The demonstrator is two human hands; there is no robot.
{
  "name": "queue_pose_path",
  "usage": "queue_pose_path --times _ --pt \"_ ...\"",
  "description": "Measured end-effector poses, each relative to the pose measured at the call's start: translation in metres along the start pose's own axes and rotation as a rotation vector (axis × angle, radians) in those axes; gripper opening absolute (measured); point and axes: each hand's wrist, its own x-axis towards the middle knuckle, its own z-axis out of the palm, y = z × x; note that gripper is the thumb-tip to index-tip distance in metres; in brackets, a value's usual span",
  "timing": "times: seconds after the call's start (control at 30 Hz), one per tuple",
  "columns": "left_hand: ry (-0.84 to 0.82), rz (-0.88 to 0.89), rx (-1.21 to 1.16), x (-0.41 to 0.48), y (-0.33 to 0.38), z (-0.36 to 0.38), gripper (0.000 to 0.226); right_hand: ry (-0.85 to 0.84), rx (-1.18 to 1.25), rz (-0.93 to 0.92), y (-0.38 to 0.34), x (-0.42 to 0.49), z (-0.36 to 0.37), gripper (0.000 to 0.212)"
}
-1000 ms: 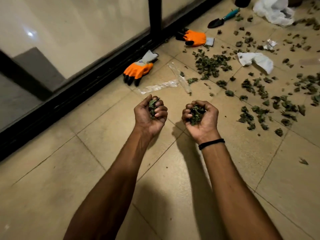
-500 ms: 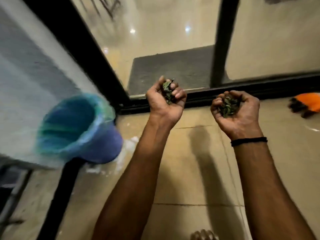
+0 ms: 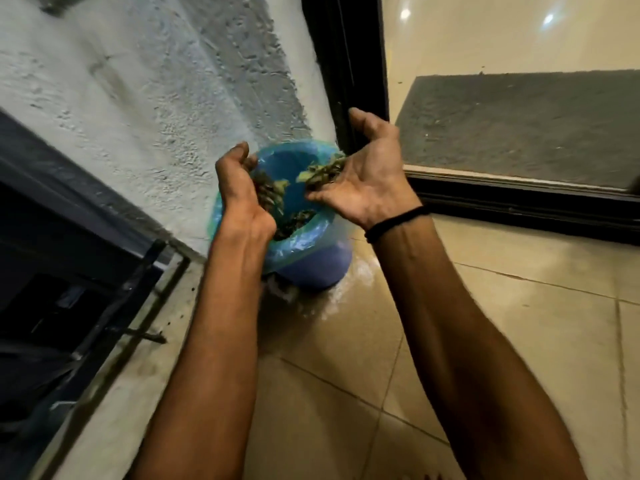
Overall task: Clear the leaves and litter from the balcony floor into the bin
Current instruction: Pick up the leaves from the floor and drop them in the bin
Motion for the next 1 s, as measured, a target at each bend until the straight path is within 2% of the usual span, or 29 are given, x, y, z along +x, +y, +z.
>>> queue_pose_path --times 0.03,0.13,0.23,0.33,0.43,0.57,0.73,1.0 --pt "0.012 0.004 0.075 -0.001 0.002 -0.003 0.034 -0.006 -0.028 0.045 0.006 0.002 0.004 0.076" --pt "0.058 0.073 0.203 -0.001 0.006 -0.007 0.041 0.145 -0.080 0.062 0.012 0.002 0.003 0.091" --pt "0.099 0.143 0.230 0.001 0.007 -0.003 0.044 0.073 -0.055 0.094 0.005 -0.002 -0.006 0.101" --pt "0.135 0.139 0.194 -0.002 0.005 0.006 0.046 0.060 -0.088 0.067 -0.009 -0.017 -0.014 0.083" --pt "0.176 0.205 0.150 -0.005 0.000 0.020 0.040 0.114 -0.131 -0.087 -0.029 -0.047 -0.026 0.065" --pt "0.161 0.332 0.092 -0.014 -0.018 0.050 0.025 0.205 -0.082 -0.274 -0.060 -0.106 -0.053 0.053" --pt "-0.027 0.355 0.087 -0.057 -0.070 0.115 0.022 0.377 -0.050 -0.428 -0.081 -0.185 -0.083 0.044" --pt "-0.404 0.207 0.247 -0.185 -0.177 0.197 0.033 0.630 -0.003 -0.664 -0.089 -0.315 -0.129 0.038"
